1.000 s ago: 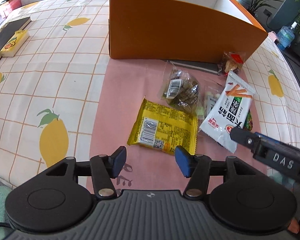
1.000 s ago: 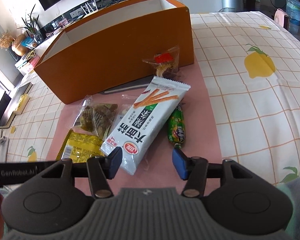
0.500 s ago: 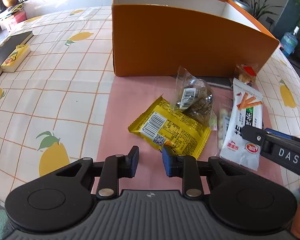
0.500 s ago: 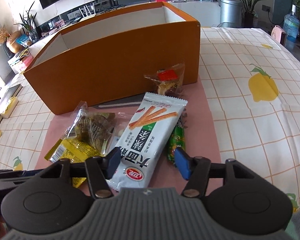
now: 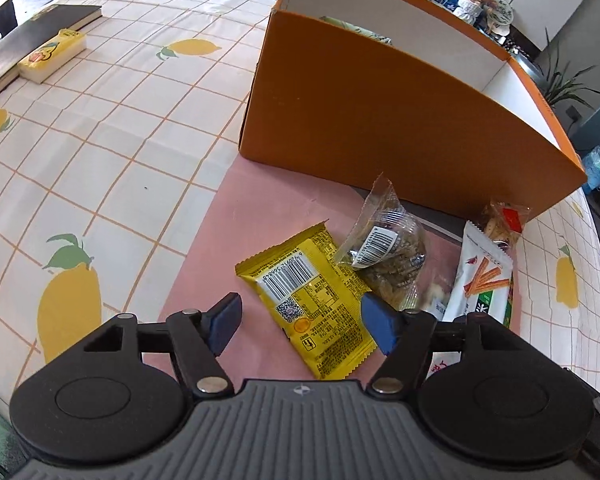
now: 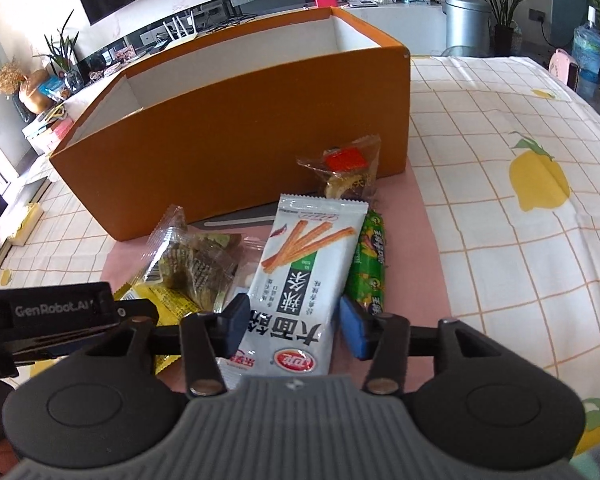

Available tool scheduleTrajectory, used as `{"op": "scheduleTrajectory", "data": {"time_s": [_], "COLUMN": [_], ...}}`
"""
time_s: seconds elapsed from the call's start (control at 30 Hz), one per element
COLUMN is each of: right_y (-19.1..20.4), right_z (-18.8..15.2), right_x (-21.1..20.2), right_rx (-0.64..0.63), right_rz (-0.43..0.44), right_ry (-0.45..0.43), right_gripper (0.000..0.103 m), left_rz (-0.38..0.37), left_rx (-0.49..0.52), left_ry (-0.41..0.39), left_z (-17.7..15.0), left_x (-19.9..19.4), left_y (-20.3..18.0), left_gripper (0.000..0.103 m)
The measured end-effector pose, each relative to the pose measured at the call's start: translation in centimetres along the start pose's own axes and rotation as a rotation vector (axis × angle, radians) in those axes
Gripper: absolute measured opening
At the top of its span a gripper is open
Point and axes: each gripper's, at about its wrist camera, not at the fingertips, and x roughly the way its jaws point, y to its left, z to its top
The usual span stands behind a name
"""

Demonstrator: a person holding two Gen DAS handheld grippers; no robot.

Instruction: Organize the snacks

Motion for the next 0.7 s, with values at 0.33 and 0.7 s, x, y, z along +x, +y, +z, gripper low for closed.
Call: {"op": "scheduleTrajectory", "data": {"time_s": [0.33, 0.7], "right_y": [1.2, 2.0], "right_z": [0.1, -0.4], "right_x": [1.5, 1.5], "right_rx": [-0.071, -0.133], "right_rz": [-0.034, -0.04], "right_ry": [-0.008, -0.02], "right_gripper": [0.06, 0.062], "left_rz": [0.106, 0.15], "left_rx": [0.053, 0.218], "left_ry": [-0.055, -0.044], "left_z": [0.9, 0.6], "left_x": [1.6, 1.4], "left_y": [-2.7, -1.6], "left_gripper": [0.093, 0.088]}}
